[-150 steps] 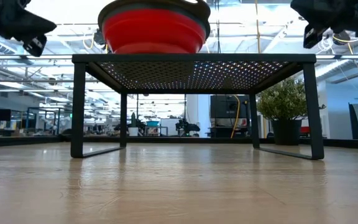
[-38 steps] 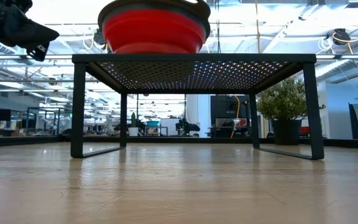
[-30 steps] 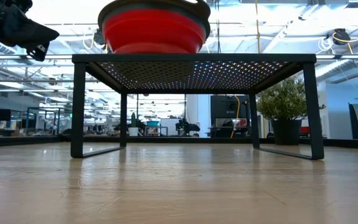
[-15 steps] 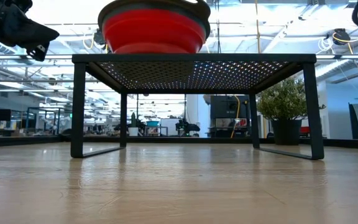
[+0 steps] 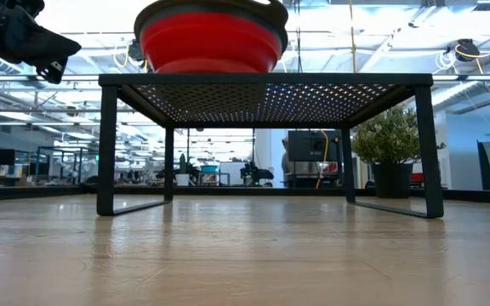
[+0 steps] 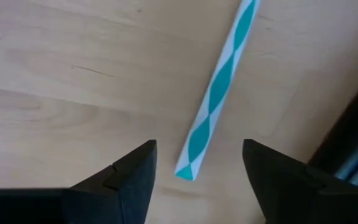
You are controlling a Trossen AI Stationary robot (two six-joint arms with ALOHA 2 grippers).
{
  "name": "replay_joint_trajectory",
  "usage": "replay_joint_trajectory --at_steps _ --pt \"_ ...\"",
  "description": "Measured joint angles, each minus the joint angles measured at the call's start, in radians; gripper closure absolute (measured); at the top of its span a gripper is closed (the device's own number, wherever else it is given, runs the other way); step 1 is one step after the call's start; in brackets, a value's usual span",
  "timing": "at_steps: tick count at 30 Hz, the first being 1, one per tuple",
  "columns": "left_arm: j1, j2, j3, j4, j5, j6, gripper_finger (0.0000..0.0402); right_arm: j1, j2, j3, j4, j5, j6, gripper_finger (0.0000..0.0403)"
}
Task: Pick & Place Fruit
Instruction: Put the patterned blue table knife on the shelf beside of the red colander
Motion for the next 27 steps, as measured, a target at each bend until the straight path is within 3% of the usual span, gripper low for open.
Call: replay_joint_trajectory --at_steps 11,27 --pt "0.0 0.0 0.0 0.0 0.0 -0.005 0.0386 0.0 -0.004 -0.133 0.235 -0.007 0.009 0.0187" --pt "0.0 0.0 0.0 0.0 -0.001 -0.011 0.0382 0.0 -0.002 -0.145 0.235 -0.007 0.038 0.0232"
